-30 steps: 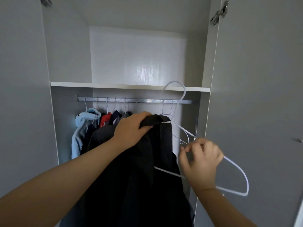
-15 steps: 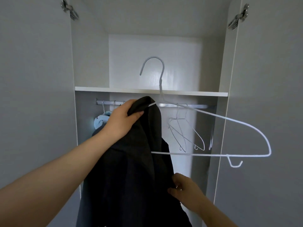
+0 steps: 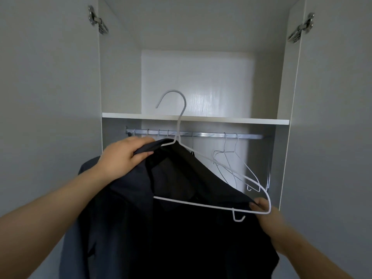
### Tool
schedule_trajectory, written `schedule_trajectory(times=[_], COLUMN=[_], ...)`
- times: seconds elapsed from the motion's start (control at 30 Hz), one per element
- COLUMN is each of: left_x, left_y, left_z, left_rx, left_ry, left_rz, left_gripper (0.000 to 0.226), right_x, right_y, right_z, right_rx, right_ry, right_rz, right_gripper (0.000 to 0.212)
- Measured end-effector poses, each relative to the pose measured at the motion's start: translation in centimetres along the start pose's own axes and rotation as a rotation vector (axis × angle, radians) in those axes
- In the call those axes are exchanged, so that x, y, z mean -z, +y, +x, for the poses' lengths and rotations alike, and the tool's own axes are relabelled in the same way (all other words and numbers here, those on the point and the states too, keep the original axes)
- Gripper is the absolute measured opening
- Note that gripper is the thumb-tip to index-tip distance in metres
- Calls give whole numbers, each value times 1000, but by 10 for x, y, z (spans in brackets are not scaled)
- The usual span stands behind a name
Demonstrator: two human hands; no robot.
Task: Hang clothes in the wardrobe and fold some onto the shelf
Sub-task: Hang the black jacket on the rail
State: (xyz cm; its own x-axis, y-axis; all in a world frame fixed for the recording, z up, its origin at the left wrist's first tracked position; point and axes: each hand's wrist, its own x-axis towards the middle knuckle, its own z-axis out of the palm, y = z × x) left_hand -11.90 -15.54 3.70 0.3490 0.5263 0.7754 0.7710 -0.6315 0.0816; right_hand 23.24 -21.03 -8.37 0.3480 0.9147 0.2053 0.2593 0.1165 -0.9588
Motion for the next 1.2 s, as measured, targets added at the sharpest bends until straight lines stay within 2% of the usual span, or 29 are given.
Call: schedule_trajectory(times=[0.13,0.2,0.3,0.43,0.57,0.63,0.7,0.73,0.77,0.8,0.87,1.03,1.13,1.2], left_x=[1,3,4,1,1,1,2,2,1,-2,-5,-20,-37,-48], left_y=[-11,-13,-12,-8,-6,-7,-7,-6,-7,-8,-7,10,26,37], left_z=[-8,-13,-22,-29,-31,-32,-33,-34,-34,-35,-37,-38,-36,-36], left_rx=[-68,-107,-216,-245,-289,-306,-338,-377,-428,-469,-442,-260,-172,-91], left_ry=[68,86,123,118,127,121,89,57,25,-16,-60,18,3,3], left_rz=[176,211,276,300,338,346,371,402,430,452,476,480,457,389], left_gripper=[57,55,38,35,53,53,37,21,17,32,45,47,40,30], right_x=[-2,-2,1,4,6,6,6,6,7,8,9,-10,-45,-68], right_y=[-5,-9,-13,-15,-19,-21,-24,-25,-27,-29,-35,-56,-77,-89], right_z=[5,7,9,9,5,4,2,2,2,2,1,-7,-20,-29], right_rx=[-7,-14,-24,37,98,100,92,86,85,85,89,24,16,88], right_ry=[76,92,85,118,202,223,237,247,257,264,265,175,45,-21], right_rz=[141,155,85,-119,-289,-302,-304,-302,-298,-295,-282,-13,185,190], right_gripper=[25,23,22,24,22,21,20,20,19,19,18,24,24,25])
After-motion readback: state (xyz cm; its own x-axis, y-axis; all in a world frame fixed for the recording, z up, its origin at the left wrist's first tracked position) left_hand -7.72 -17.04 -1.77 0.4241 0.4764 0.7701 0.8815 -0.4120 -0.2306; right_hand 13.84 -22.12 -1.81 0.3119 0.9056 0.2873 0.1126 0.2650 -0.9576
